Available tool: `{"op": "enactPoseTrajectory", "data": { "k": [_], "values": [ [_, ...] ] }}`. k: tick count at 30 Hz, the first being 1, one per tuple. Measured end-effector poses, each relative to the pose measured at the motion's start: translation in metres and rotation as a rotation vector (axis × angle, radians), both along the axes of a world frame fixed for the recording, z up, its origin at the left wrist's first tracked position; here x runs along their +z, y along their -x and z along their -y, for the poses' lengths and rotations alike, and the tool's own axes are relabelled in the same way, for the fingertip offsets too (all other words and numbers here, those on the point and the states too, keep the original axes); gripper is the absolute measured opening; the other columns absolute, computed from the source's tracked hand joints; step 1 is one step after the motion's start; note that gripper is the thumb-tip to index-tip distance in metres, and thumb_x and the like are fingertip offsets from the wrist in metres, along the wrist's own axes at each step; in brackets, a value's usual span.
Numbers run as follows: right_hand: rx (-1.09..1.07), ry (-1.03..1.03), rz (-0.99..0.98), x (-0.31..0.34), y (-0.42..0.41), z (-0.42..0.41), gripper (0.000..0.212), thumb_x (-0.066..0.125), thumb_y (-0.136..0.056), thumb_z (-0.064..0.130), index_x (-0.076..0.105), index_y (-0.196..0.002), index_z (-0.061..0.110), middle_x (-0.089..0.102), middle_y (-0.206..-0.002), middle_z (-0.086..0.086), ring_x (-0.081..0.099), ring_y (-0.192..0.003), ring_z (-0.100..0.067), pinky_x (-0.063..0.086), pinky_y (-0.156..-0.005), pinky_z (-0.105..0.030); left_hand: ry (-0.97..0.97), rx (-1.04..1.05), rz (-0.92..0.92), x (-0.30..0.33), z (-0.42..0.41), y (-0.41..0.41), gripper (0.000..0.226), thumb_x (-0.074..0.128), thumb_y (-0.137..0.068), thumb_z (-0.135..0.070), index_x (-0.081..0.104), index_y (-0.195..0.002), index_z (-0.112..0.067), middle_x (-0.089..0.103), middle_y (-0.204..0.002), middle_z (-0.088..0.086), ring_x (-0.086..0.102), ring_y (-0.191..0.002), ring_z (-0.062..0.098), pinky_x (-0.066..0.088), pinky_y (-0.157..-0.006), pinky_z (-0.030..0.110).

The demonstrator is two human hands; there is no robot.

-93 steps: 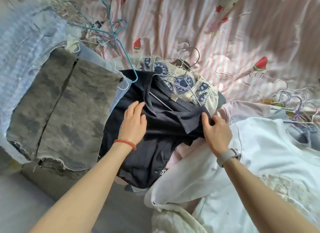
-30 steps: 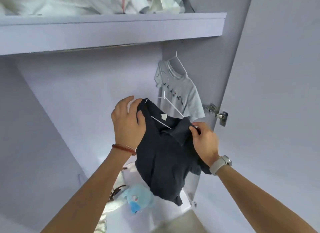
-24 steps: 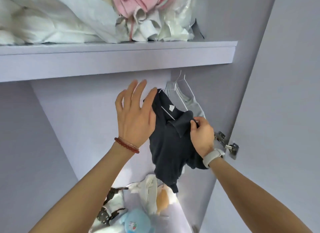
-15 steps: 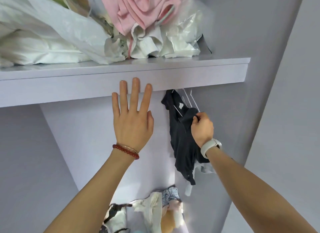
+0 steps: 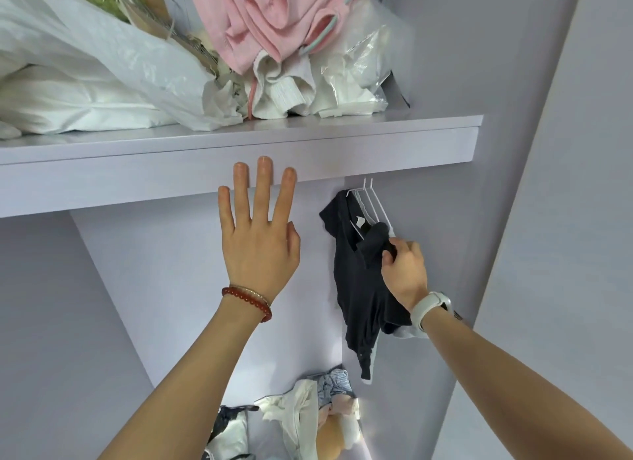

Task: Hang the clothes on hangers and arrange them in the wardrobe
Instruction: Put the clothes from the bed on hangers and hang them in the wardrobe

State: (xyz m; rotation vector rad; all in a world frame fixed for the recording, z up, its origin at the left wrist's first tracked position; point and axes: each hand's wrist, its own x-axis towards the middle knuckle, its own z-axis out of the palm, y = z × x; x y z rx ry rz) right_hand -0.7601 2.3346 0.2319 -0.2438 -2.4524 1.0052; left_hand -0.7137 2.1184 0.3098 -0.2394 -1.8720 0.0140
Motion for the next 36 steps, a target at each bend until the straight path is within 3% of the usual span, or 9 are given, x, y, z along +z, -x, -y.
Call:
{"op": "enactPoseTrajectory", "data": {
  "k": [4, 7, 13, 16, 18, 20, 22, 25, 36],
  "values": [
    [-0.021, -0.402, -0.004, -0.009, -0.047, -0.002, 0.045, 0.040, -0.094, 0.022, 0.036, -0.138, 0.013, 0.037, -0.141, -0.008, 0.029, -0.128, -0.028, 0.032, -0.100, -0.041, -0.102, -0.072, 0.130, -0.004, -0.007, -0.020, 0.068, 0.054, -0.079, -0.022, 0.032, -0.142, -0.016, 0.023, -0.150, 0.015, 0.010, -0.139, 0.035, 0.005, -0.111, 0.054],
    [-0.004, -0.530, 0.055, -0.028, -0.091, -0.001, 0.046, 0.036, -0.095, 0.025, 0.032, -0.140, 0.015, 0.028, -0.149, -0.005, 0.021, -0.136, -0.026, 0.023, -0.109, -0.042, -0.175, -0.164, 0.274, -0.036, -0.014, -0.047, 0.059, 0.048, -0.080, -0.028, 0.042, -0.136, -0.014, 0.033, -0.145, 0.019, 0.025, -0.135, 0.041, 0.009, -0.106, 0.061],
    [-0.091, -0.454, 0.038, -0.105, -0.227, 0.011, 0.040, 0.059, -0.083, 0.007, 0.055, -0.122, 0.004, 0.053, -0.129, -0.019, 0.046, -0.122, -0.040, 0.038, -0.099, -0.053, -0.127, -0.340, 0.624, -0.167, -0.010, -0.131, 0.046, 0.063, -0.075, -0.014, 0.059, -0.121, -0.009, 0.053, -0.130, 0.017, 0.049, -0.120, 0.038, 0.026, -0.097, 0.065],
    [-0.154, -0.352, 0.204, -0.149, -0.306, 0.016, 0.040, 0.051, -0.089, 0.012, 0.050, -0.129, 0.007, 0.045, -0.138, -0.014, 0.035, -0.132, -0.033, 0.029, -0.107, -0.047, -0.090, -0.427, 0.867, -0.223, -0.010, -0.182, 0.045, 0.068, -0.073, -0.007, 0.061, -0.117, -0.008, 0.058, -0.125, 0.014, 0.053, -0.117, 0.034, 0.033, -0.097, 0.061],
    [-0.228, -0.283, 0.292, -0.174, -0.359, 0.015, 0.041, 0.046, -0.092, 0.016, 0.045, -0.133, 0.011, 0.040, -0.143, -0.010, 0.029, -0.136, -0.027, 0.023, -0.110, -0.042, -0.060, -0.464, 1.110, -0.245, -0.019, -0.212, 0.047, 0.061, -0.082, -0.011, 0.052, -0.128, -0.012, 0.048, -0.137, 0.009, 0.042, -0.129, 0.026, 0.026, -0.107, 0.051],
    [-0.336, -0.214, 0.374, -0.195, -0.415, 0.011, 0.042, 0.044, -0.093, 0.018, 0.042, -0.135, 0.013, 0.037, -0.144, -0.008, 0.027, -0.137, -0.025, 0.021, -0.109, -0.038, 0.041, -0.535, 1.225, -0.264, -0.037, -0.242, 0.046, 0.051, -0.089, -0.016, 0.045, -0.134, -0.014, 0.042, -0.142, 0.006, 0.034, -0.133, 0.020, 0.020, -0.109, 0.045],
    [-0.462, -0.138, 0.451, -0.212, -0.472, 0.004, 0.042, 0.043, -0.094, 0.020, 0.041, -0.136, 0.014, 0.037, -0.145, -0.008, 0.027, -0.136, -0.024, 0.022, -0.108, -0.037, 0.148, -0.661, 1.242, -0.278, -0.061, -0.272, 0.042, 0.054, -0.086, -0.012, 0.051, -0.129, -0.010, 0.049, -0.135, 0.010, 0.042, -0.128, 0.023, 0.026, -0.107, 0.047],
    [-0.674, -0.025, 0.541, -0.234, -0.558, -0.003, 0.041, 0.040, -0.095, 0.021, 0.041, -0.136, 0.014, 0.038, -0.143, -0.008, 0.028, -0.134, -0.025, 0.024, -0.107, -0.039, 0.341, -0.814, 1.294, -0.289, -0.106, -0.324, 0.042, 0.048, -0.089, -0.015, 0.048, -0.131, -0.012, 0.046, -0.137, 0.007, 0.037, -0.130, 0.020, 0.020, -0.108, 0.042],
    [-1.434, 0.406, 0.588, -0.281, -0.857, -0.020, 0.039, 0.040, -0.092, 0.009, 0.044, -0.131, 0.005, 0.046, -0.133, -0.017, 0.042, -0.121, -0.033, 0.035, -0.103, -0.041, 1.075, -1.420, 1.317, -0.334, -0.283, -0.584, 0.044, 0.044, -0.092, -0.019, 0.041, -0.137, -0.014, 0.034, -0.145, 0.006, 0.035, -0.131, 0.023, 0.028, -0.106, 0.036]
  ]
}}
